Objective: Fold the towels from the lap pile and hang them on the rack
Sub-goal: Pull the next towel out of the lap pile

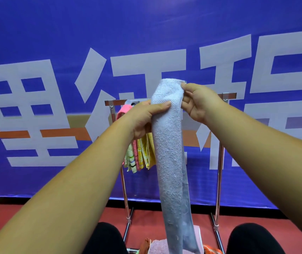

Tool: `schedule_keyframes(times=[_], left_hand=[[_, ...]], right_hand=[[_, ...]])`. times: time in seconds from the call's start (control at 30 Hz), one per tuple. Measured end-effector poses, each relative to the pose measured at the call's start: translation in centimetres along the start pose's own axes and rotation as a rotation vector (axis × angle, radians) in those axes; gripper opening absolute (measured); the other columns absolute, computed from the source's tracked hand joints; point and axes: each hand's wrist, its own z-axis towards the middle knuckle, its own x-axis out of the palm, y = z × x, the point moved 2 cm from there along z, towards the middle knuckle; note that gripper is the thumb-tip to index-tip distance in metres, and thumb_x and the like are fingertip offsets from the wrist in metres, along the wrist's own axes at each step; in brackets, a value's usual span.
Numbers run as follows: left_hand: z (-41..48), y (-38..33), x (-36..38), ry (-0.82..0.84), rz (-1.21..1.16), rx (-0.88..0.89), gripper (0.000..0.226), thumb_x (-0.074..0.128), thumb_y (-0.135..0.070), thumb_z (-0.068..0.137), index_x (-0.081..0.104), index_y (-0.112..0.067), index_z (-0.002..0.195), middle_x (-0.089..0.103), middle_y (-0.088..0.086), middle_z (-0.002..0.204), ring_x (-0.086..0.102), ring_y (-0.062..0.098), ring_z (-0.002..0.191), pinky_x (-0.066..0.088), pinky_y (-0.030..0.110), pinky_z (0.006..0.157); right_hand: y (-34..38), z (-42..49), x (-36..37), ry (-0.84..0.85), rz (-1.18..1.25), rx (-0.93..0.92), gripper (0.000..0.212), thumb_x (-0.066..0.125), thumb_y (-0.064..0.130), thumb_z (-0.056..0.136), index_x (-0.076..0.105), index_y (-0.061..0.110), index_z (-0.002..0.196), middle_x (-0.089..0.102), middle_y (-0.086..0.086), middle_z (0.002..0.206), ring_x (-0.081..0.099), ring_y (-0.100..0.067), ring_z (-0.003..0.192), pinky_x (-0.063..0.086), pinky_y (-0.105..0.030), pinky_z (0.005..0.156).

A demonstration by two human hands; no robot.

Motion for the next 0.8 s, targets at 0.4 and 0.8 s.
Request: schedule_keyframes(times=[0.4, 0.8], left_hand=[[2.2, -2.7, -0.9, -0.289, -0.069, 0.001, 0.036, 0.081, -0.018, 0.094, 0.070, -0.005, 0.125, 0.082, 0.012, 0.099, 0.081, 0.026, 0.088, 0.066, 0.040, 0.076], [2.2, -1.3, -2.8, -0.419, -0.083, -0.185, 0.024, 0.071, -0.030, 0.102, 0.068, -0.006, 0.106, 0.080, 0.009, 0.084, 0.077, 0.025, 0.082, 0.064, 0.039, 0.076]], right_hand=[[-8.8, -3.8, -2.5, 0.276, -0.321, 0.290, 0.097, 0.033, 0.088, 0.094, 0.074, 0.007, 0.130, 0.075, -0.008, 0.104, 0.069, -0.021, 0.086, 0.053, -0.029, 0.068], [-10.7, -5.3, -0.7, 0.413, -0.278, 0.210, 0.023, 0.061, 0.012, 0.105, 0.069, 0.005, 0.125, 0.079, -0.015, 0.114, 0.076, -0.027, 0.099, 0.062, -0.041, 0.090]])
